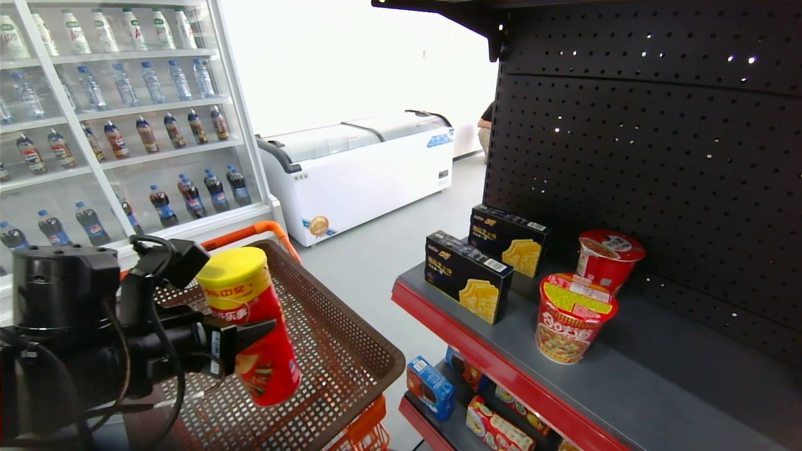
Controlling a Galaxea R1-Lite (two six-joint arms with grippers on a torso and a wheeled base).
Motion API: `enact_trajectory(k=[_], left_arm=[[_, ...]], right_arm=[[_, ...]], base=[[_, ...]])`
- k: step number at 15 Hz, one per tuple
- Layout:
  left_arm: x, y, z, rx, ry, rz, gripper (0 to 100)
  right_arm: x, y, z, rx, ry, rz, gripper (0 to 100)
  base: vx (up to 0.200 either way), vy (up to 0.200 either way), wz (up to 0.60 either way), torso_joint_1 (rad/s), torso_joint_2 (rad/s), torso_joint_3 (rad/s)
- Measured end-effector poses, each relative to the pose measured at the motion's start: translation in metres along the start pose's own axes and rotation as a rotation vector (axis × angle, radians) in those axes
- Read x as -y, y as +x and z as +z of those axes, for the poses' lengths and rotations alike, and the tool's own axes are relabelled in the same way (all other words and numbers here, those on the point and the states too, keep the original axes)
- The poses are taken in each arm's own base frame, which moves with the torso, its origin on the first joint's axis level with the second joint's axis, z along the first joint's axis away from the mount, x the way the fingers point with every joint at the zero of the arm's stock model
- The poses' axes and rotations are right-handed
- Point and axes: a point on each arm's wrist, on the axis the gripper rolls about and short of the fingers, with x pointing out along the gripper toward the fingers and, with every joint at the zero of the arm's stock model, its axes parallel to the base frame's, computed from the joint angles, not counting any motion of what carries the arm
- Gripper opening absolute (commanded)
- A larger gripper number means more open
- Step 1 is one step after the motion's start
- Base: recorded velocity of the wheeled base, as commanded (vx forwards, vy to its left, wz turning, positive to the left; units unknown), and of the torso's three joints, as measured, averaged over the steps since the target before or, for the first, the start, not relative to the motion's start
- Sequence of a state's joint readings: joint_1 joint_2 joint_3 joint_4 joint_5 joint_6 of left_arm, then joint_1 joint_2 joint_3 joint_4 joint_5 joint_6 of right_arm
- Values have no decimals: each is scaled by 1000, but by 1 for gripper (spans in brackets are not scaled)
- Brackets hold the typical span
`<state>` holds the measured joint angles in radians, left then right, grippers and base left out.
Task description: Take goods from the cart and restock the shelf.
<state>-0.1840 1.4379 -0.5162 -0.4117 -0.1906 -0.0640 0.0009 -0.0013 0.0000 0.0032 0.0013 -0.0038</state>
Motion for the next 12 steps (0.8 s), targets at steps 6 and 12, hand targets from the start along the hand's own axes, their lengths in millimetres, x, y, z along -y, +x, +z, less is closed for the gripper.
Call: enact_trajectory(k=[6,12], left_arm=[[15,-77,-15,-77,-101,-14,0],[18,-108,-14,136,-75,-8,0]], right_arm=[[0,0,0,0,0,1,100],[0,0,0,0,0,0,100]], base=[[0,0,0,0,0,0],[0,0,0,0,0,0]])
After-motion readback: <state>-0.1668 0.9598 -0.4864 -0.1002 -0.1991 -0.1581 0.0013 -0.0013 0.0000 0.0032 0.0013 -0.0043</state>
